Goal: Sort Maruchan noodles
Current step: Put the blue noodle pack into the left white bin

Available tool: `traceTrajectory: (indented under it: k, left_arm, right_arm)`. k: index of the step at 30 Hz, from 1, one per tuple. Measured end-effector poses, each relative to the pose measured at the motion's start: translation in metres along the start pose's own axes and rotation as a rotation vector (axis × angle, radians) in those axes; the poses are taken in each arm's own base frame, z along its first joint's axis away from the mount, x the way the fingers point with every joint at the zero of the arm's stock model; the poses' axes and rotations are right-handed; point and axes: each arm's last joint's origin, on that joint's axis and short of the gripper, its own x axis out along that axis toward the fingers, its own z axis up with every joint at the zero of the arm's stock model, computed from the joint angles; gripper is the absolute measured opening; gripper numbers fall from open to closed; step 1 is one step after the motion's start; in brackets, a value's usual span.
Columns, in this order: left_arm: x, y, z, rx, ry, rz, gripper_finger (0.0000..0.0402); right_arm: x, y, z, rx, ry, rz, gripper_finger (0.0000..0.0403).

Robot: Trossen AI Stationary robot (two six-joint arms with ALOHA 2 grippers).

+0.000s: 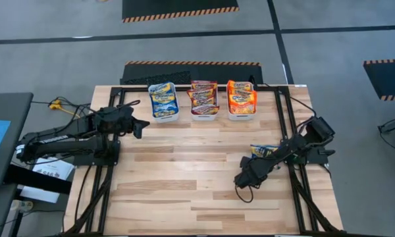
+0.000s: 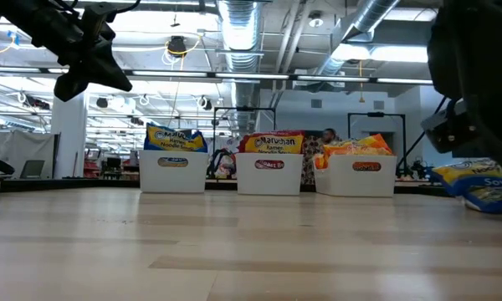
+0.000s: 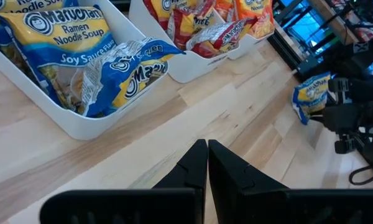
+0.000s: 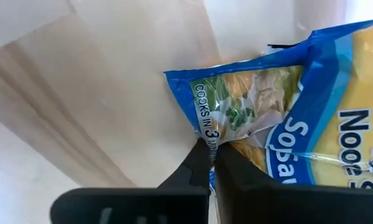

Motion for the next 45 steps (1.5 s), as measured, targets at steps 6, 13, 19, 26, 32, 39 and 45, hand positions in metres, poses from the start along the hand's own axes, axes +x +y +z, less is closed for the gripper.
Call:
traceTrajectory:
  k: [6, 13, 19, 26, 32, 39, 45]
  left_arm:
    - [0.0, 0.0, 0.0, 0.0, 0.0, 0.0, 0.0]
    - [0.0, -0.001, 0.001, -0.001, -0.004, -0.007, 0.0]
    - [0.0, -0.002, -0.001, -0.002, 0.039, -0.061, 0.0]
    - [0.0, -0.005, -0.003, -0.004, 0.111, -0.144, 0.0001]
    - [-0.001, -0.007, -0.005, -0.015, 0.192, -0.233, 0.0032]
    - [-0.002, -0.008, -0.006, -0.163, 0.237, -0.243, 0.0106]
    - [0.002, -0.007, -0.005, -0.36, 0.239, -0.18, 0.0161]
  right_arm:
    - [-0.015, 0.003, 0.005, 0.006, -0.015, 0.008, 0.0007]
    - [-0.048, 0.011, 0.02, 0.026, -0.107, 0.075, 0.0006]
    - [-0.076, 0.006, 0.045, 0.101, -0.191, 0.149, 0.0006]
    - [-0.103, -0.001, 0.074, 0.172, -0.291, 0.279, 0.0006]
    - [-0.111, -0.008, 0.088, 0.221, -0.334, 0.322, 0.0006]
    - [-0.116, -0.009, 0.104, 0.238, -0.422, 0.406, 0.0006]
    - [-0.121, -0.011, 0.117, 0.247, -0.512, 0.48, 0.0006]
